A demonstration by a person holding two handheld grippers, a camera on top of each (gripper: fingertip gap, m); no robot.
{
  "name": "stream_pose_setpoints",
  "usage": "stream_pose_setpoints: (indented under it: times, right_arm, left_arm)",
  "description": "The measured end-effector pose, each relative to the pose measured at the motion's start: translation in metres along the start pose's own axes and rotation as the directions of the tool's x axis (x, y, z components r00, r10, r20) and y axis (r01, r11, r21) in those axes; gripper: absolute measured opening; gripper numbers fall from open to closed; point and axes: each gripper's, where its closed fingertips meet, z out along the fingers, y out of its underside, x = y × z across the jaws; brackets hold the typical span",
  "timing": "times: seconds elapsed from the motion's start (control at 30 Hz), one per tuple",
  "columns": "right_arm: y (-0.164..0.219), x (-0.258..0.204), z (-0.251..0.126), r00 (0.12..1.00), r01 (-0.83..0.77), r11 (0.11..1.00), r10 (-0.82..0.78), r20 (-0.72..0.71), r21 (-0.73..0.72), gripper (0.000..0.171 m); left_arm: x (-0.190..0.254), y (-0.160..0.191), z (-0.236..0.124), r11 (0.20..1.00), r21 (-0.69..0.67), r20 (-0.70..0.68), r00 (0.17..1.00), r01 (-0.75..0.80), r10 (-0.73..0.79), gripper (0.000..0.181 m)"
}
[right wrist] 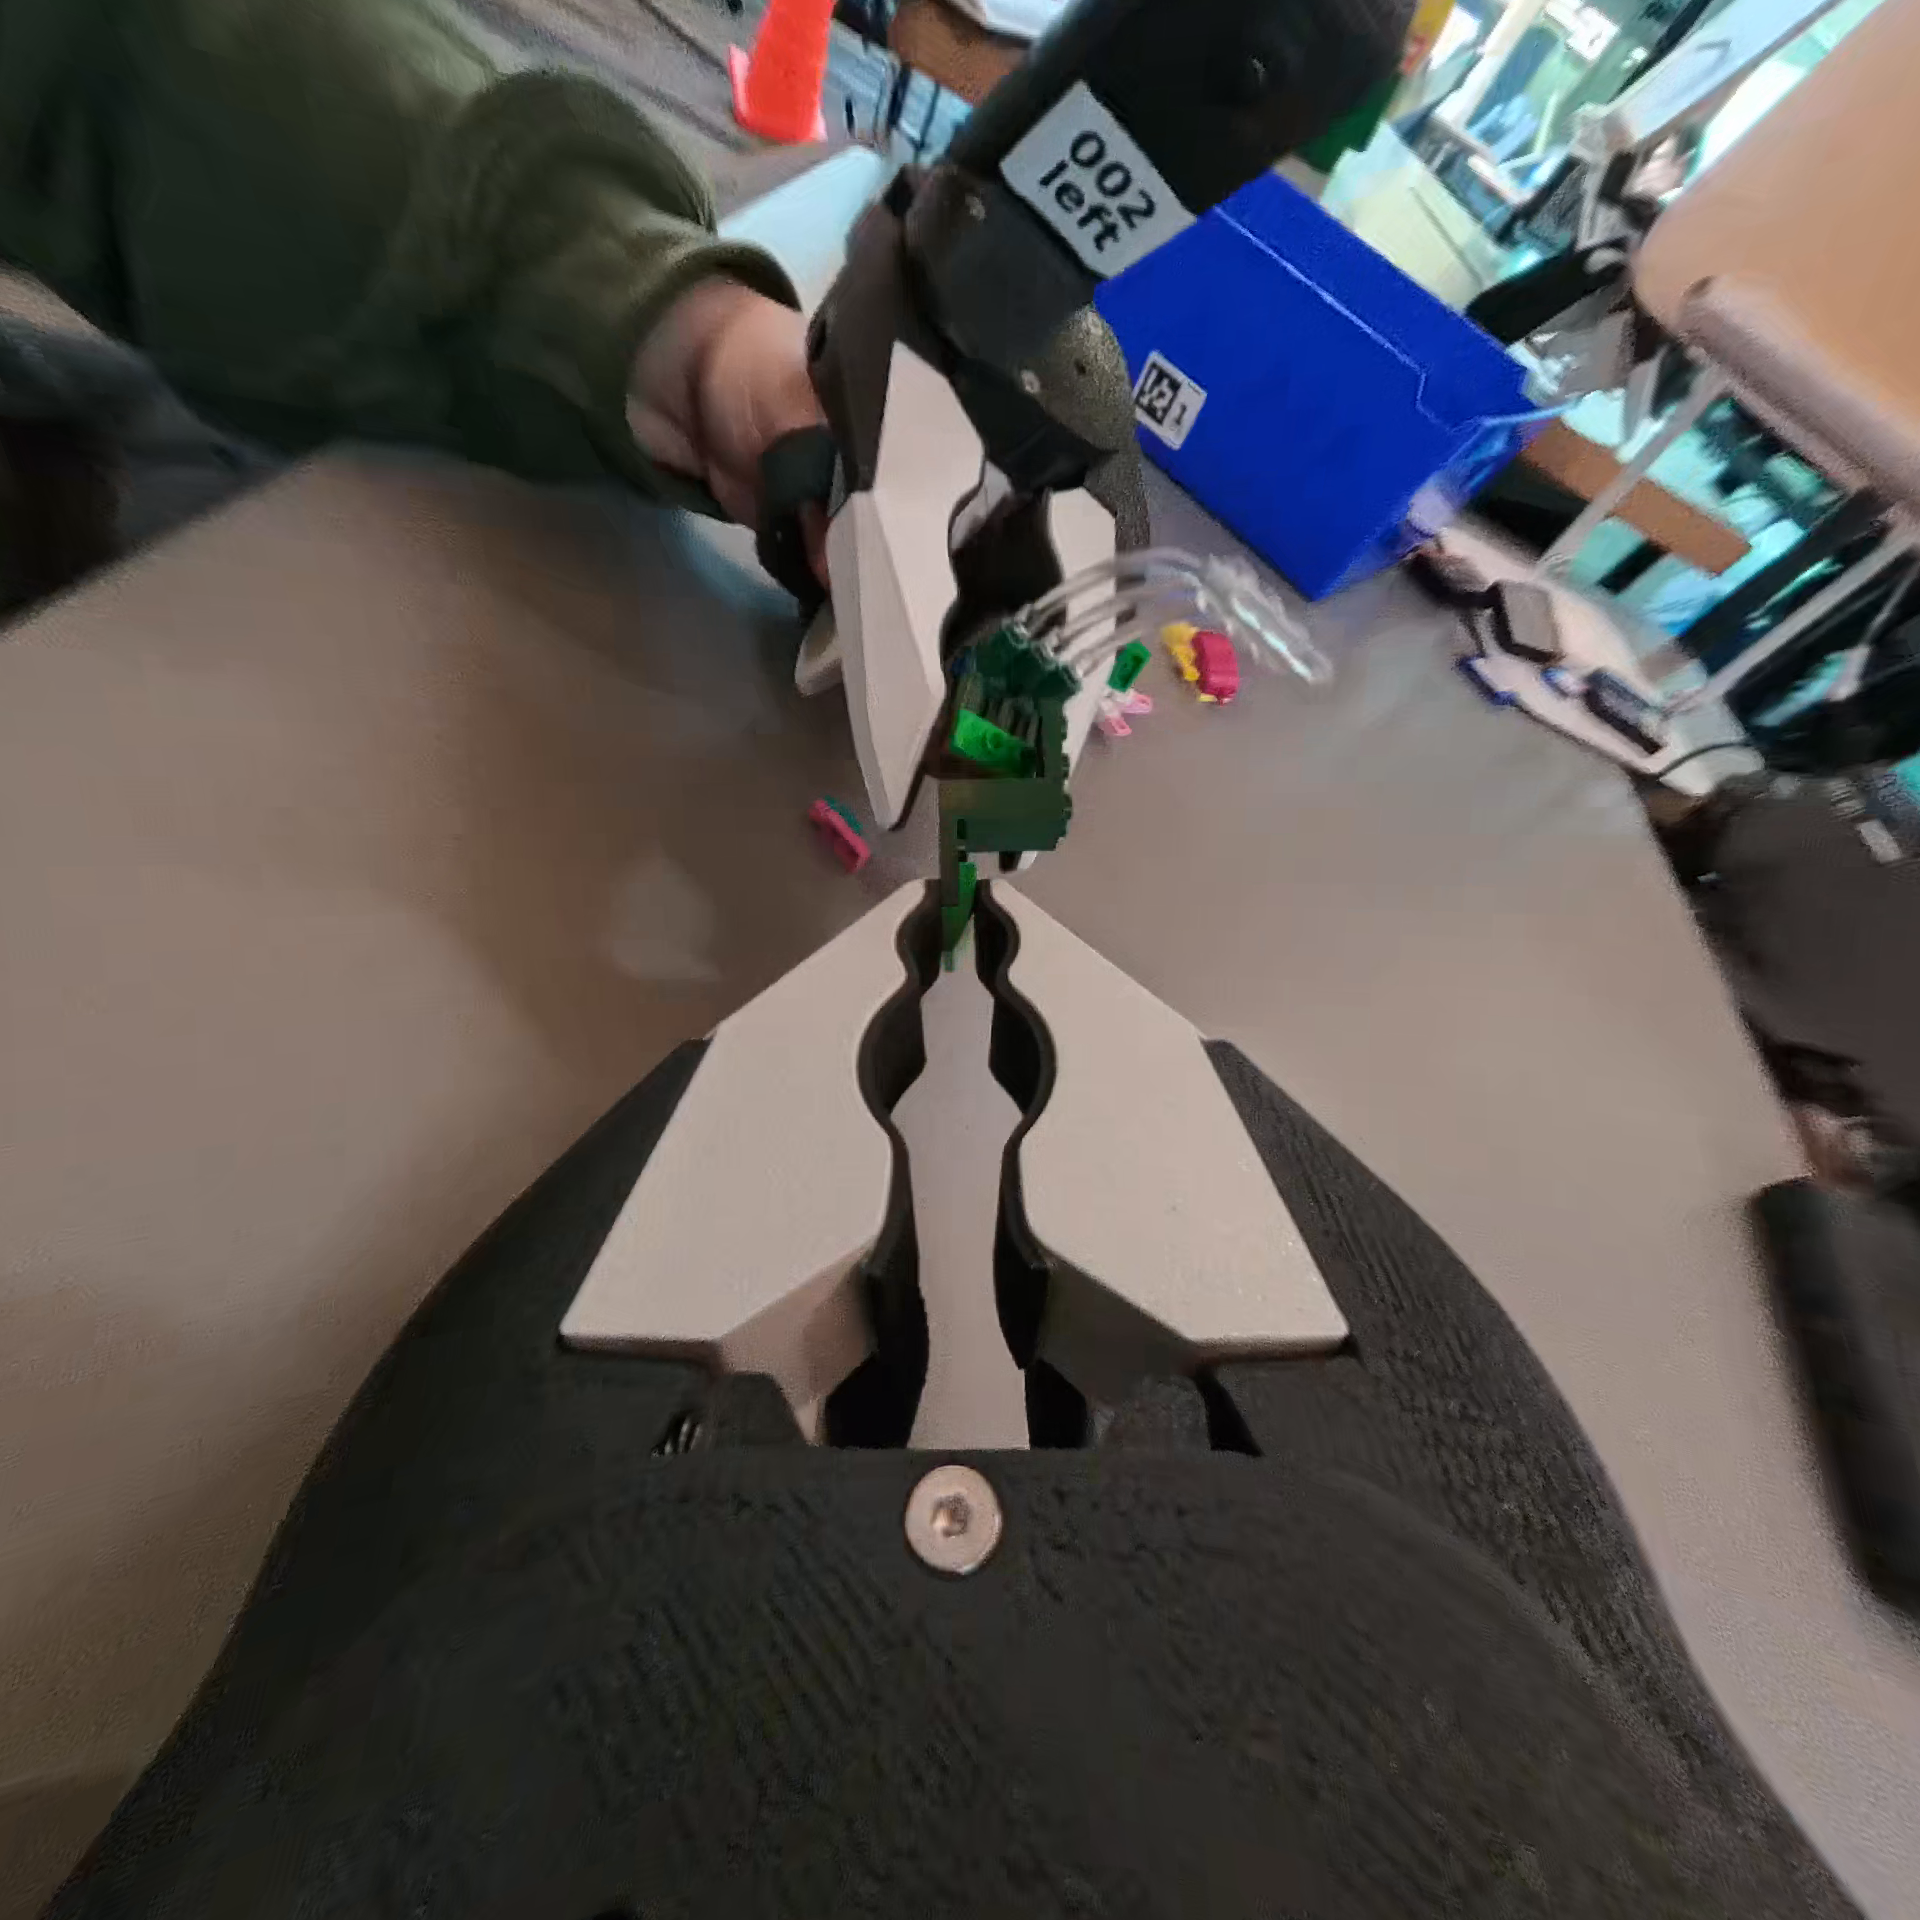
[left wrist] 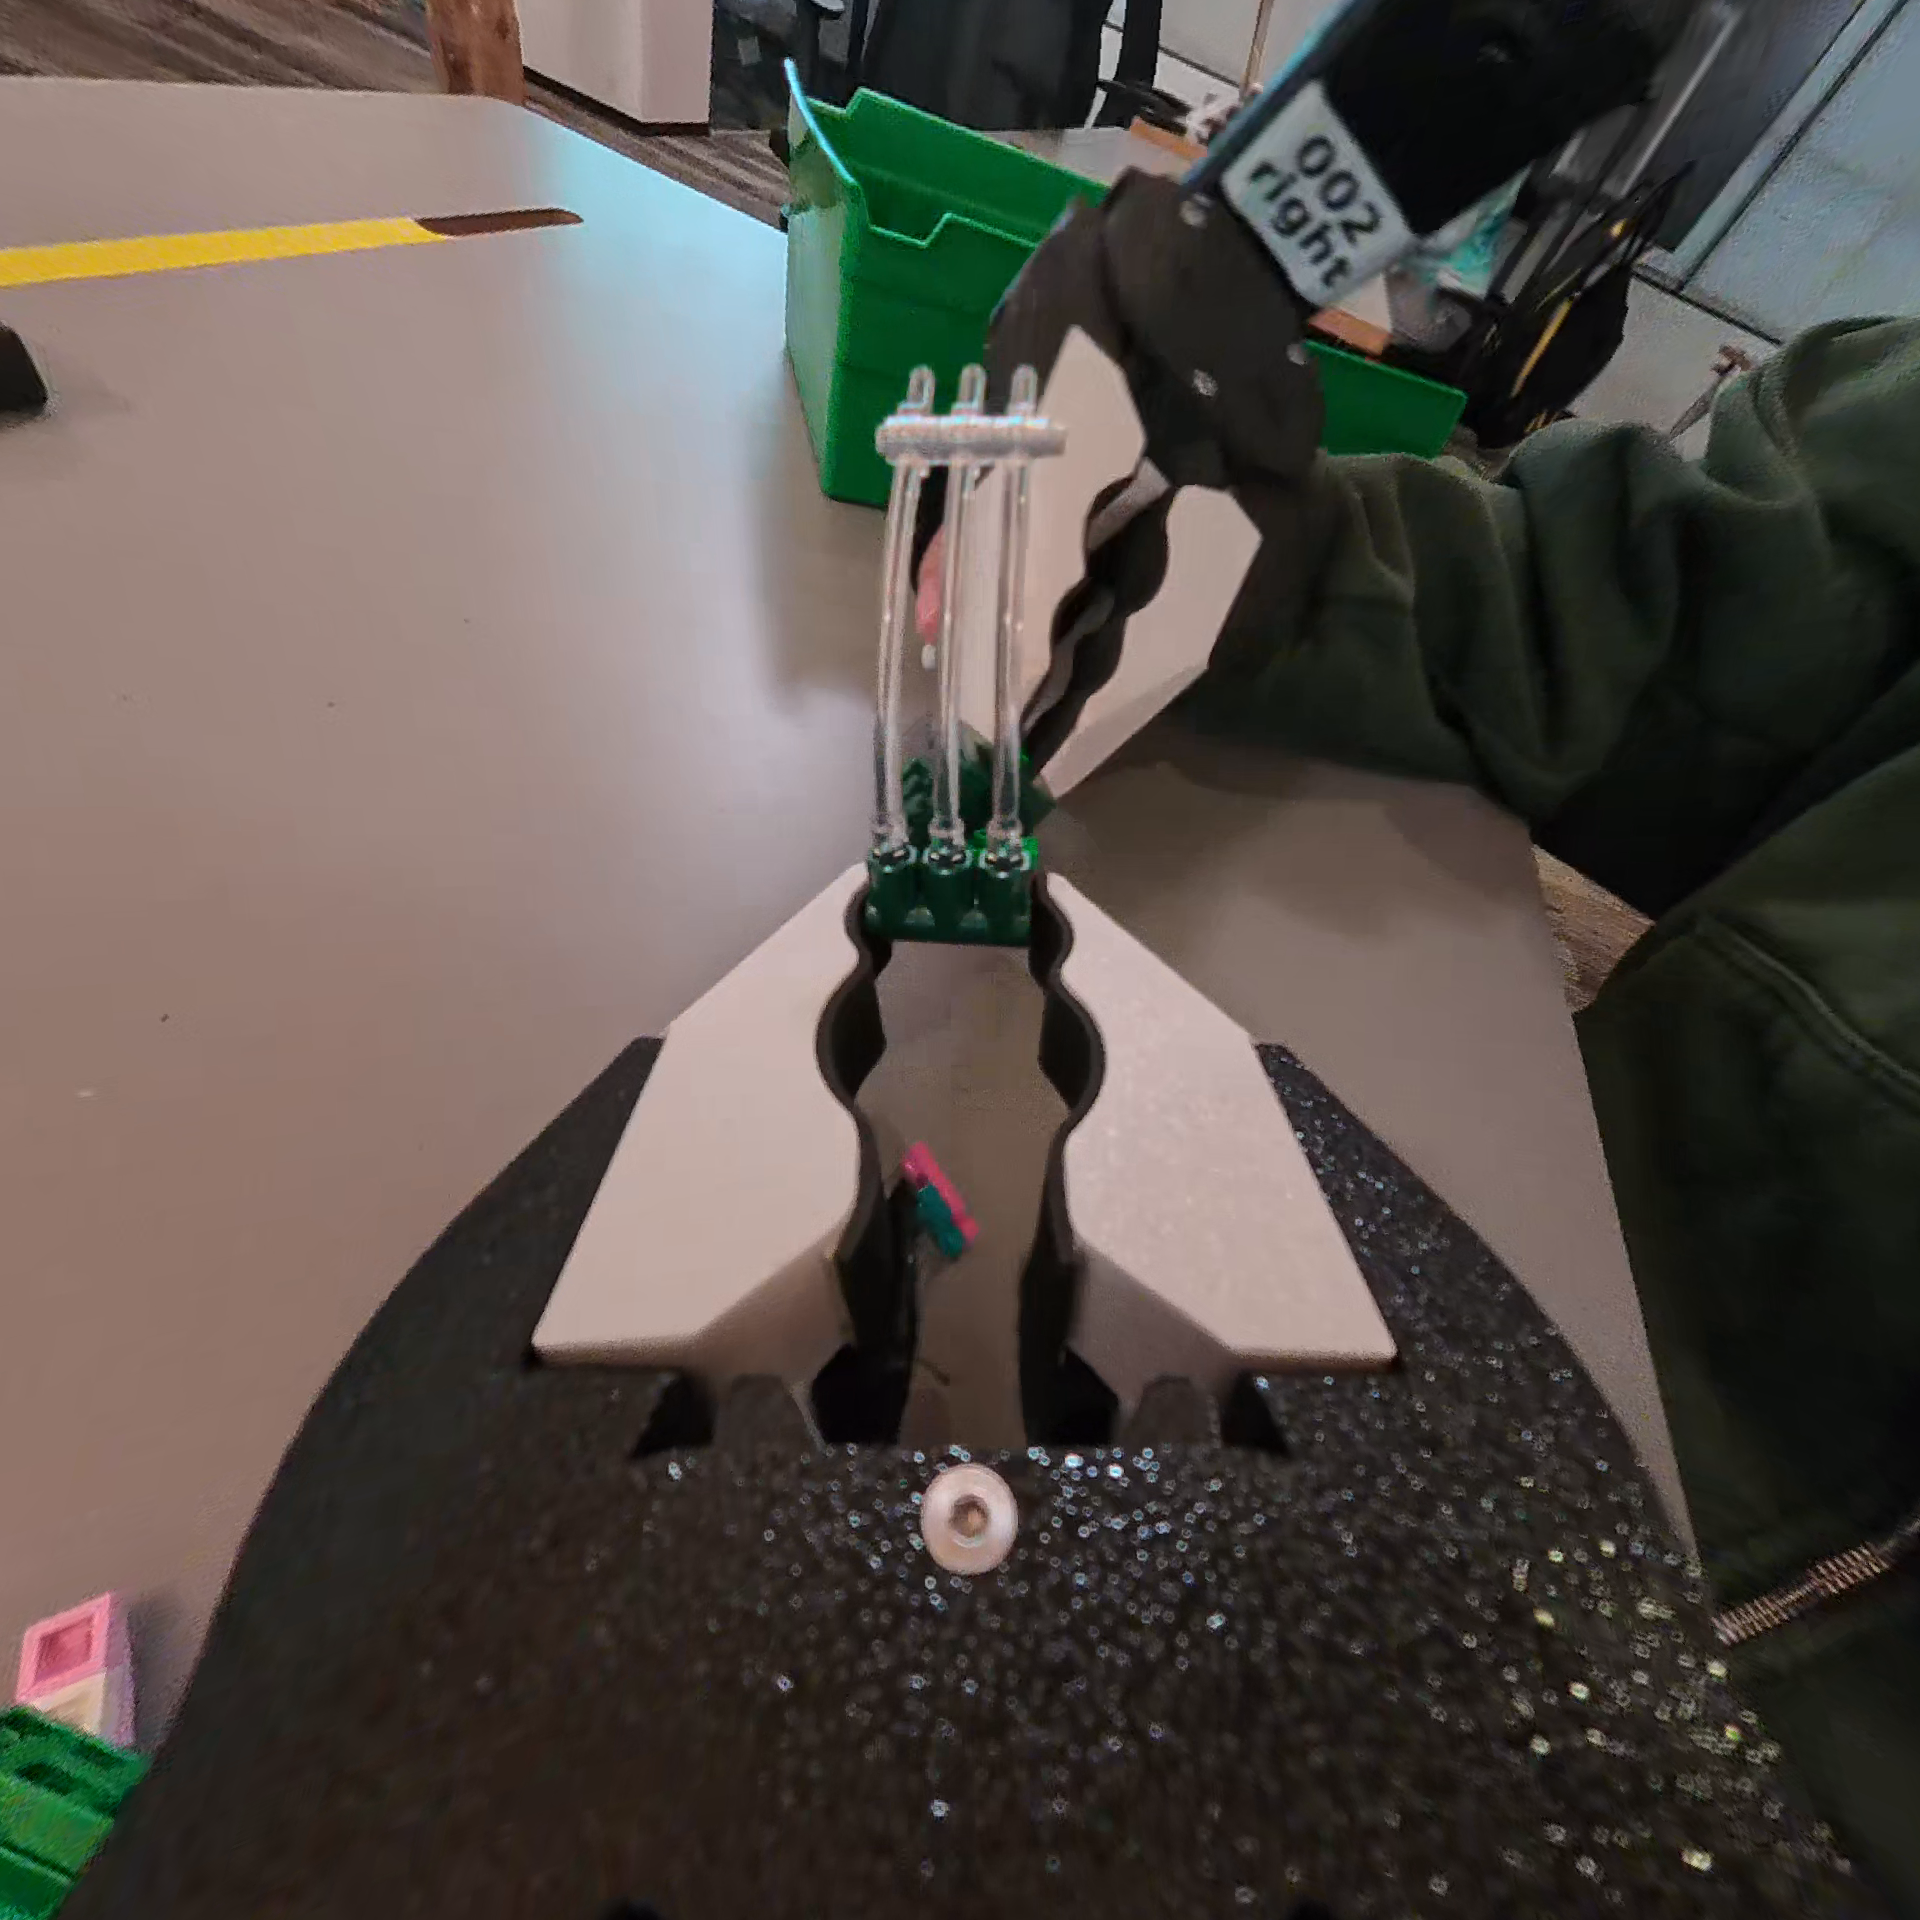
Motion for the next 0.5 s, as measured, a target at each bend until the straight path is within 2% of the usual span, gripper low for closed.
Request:
stream_pose_setpoints:
  times: [0.1, 0.17, 0.23, 0.3, 0.33, 0.37, 0.43, 0.5]
  right_arm:
    - [0.006, 0.012, -0.006, 0.998, -0.053, 0.998, 0.054, -0.033, 0.024, 0.004]
    - [0.009, 0.025, -0.008, 0.991, -0.001, 1.000, 0.001, -0.134, -0.001, 0.004]
    - [0.015, 0.040, -0.009, 0.952, 0.113, 0.991, -0.130, -0.278, -0.076, 0.004]
    - [0.023, 0.049, -0.010, 0.876, 0.251, 0.949, -0.307, -0.372, -0.193, 0.004]
    - [0.024, 0.049, -0.008, 0.840, 0.313, 0.918, -0.387, -0.380, -0.244, 0.004]
    - [0.022, 0.049, -0.007, 0.803, 0.362, 0.889, -0.451, -0.390, -0.281, 0.004]
    - [0.017, 0.045, -0.006, 0.742, 0.444, 0.837, -0.543, -0.394, -0.319, 0.004]
    - [0.014, 0.046, -0.008, 0.672, 0.503, 0.782, -0.621, -0.404, -0.367, 0.004]
  left_arm:
    - [-0.006, -0.006, -0.005, 0.999, 0.044, 0.032, 0.999, 0.002, -0.004, 0.024]
    - [-0.024, -0.005, -0.011, 0.999, 0.046, 0.141, 0.990, 0.019, -0.025, 0.024]
    - [-0.041, 0.000, -0.015, 0.999, 0.020, 0.252, 0.967, 0.043, -0.047, 0.025]
    - [-0.046, 0.006, -0.014, 0.998, -0.023, 0.289, 0.956, 0.066, -0.057, 0.025]
    - [-0.047, 0.008, -0.012, 0.996, -0.040, 0.300, 0.952, 0.080, -0.065, 0.029]
    - [-0.051, 0.009, -0.012, 0.995, -0.042, 0.335, 0.940, 0.088, -0.069, 0.048]
    - [-0.058, 0.005, -0.014, 0.998, -0.034, 0.396, 0.917, 0.062, -0.043, 0.055]
    - [-0.055, -0.004, -0.017, 1.000, 0.008, 0.399, 0.917, 0.029, -0.030, 0.063]
